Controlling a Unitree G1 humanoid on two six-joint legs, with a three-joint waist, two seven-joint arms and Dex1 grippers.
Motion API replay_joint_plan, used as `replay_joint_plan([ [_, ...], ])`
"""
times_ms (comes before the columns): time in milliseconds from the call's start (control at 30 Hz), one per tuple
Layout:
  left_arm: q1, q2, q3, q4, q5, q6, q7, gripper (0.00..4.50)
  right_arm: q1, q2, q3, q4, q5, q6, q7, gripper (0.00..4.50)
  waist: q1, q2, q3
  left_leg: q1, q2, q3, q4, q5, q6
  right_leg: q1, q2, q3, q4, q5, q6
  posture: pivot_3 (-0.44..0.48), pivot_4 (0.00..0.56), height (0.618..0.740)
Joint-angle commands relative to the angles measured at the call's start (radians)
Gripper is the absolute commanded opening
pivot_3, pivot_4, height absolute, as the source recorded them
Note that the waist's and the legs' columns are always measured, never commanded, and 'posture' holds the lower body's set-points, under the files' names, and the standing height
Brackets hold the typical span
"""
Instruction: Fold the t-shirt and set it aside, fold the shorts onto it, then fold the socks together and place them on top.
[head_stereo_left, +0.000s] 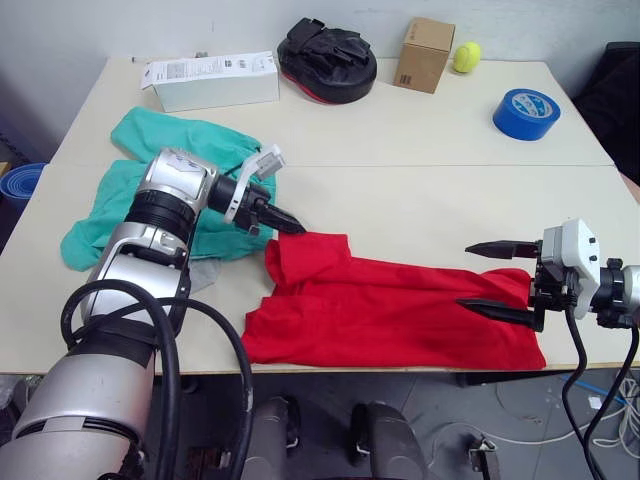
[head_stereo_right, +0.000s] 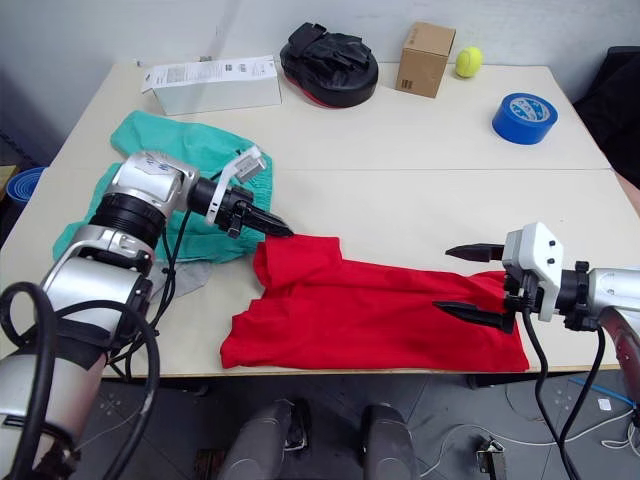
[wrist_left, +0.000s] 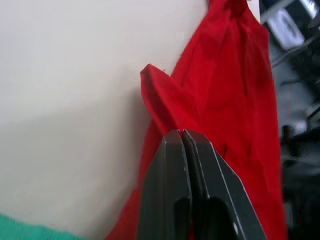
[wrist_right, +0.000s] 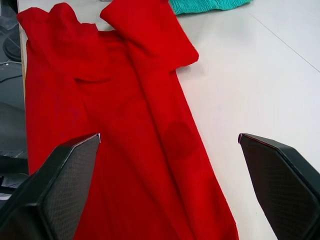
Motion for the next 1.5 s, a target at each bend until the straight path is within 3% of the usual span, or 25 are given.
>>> replay_joint_plan([
  [33,0.109,0.065,-0.027,-0.256,-0.045,-0.147,-0.110,0.07,-0.010,0.002,-0.018,-0.025,0.000,-0.014,0.021,4.50,-0.003,0.000,0.000,0.000,0.000,0.000,0.000,0.000,0.000,0.000,0.000,0.000,0.000,0.000,0.000,0.000,0.150,0.740],
  [167,0.274,0.137,-0.048,-0.483,-0.040,-0.372,-0.104,0.07,-0.030,0.010,-0.006,-0.021,-0.005,-0.007,0.020,4.50,-0.005,0.000,0.000,0.001,0.000,0.000,-0.001,0.000,-0.001,0.000,0.000,0.000,0.000,0.000,0.000,0.000,0.150,0.740],
  [400,0.463,0.170,-0.058,-0.753,-0.091,-0.507,-0.042,0.07,-0.031,0.024,0.004,-0.023,-0.018,-0.011,0.032,4.50,0.010,0.000,0.000,0.000,0.000,-0.001,0.001,0.000,0.001,0.002,-0.001,-0.001,0.000,0.000,0.000,0.000,0.150,0.740],
  [533,0.513,0.176,-0.067,-0.783,-0.059,-0.659,-0.011,0.07,-0.035,0.030,0.008,-0.023,-0.022,-0.011,0.035,4.50,0.008,0.000,0.000,0.001,0.000,-0.001,0.002,0.000,0.001,0.002,-0.001,-0.001,-0.001,0.000,0.000,0.000,0.150,0.740],
  [800,0.546,0.230,-0.082,-0.840,-0.087,-0.692,-0.064,0.07,-0.003,0.038,0.024,-0.014,-0.073,-0.079,0.071,4.50,0.002,0.000,0.000,0.001,0.000,-0.001,0.001,0.000,0.001,0.002,0.000,-0.001,0.000,0.000,0.000,0.000,0.150,0.740],
  [933,0.554,0.265,-0.100,-0.833,-0.064,-0.785,-0.070,0.07,0.003,0.045,0.027,-0.009,-0.085,-0.095,0.071,4.50,0.002,0.000,0.000,0.001,0.000,-0.001,0.001,0.000,0.001,0.002,0.000,-0.001,-0.001,0.000,0.000,0.000,0.150,0.740],
  [1333,0.636,0.334,-0.108,-0.918,-0.106,-0.747,-0.051,0.07,0.010,0.054,0.026,0.000,-0.101,-0.110,0.067,4.50,0.002,0.000,0.000,0.001,0.000,-0.001,-0.001,0.000,0.001,0.002,0.000,-0.001,-0.001,0.000,0.000,0.000,0.150,0.740],
  [1500,0.633,0.365,-0.070,-0.961,-0.192,-0.580,-0.059,1.60,0.002,0.053,0.022,-0.004,-0.090,-0.093,0.063,4.50,0.001,0.000,0.000,0.001,0.000,-0.001,-0.002,0.000,0.001,0.002,0.000,-0.001,-0.001,0.000,0.000,0.000,0.150,0.740],
])
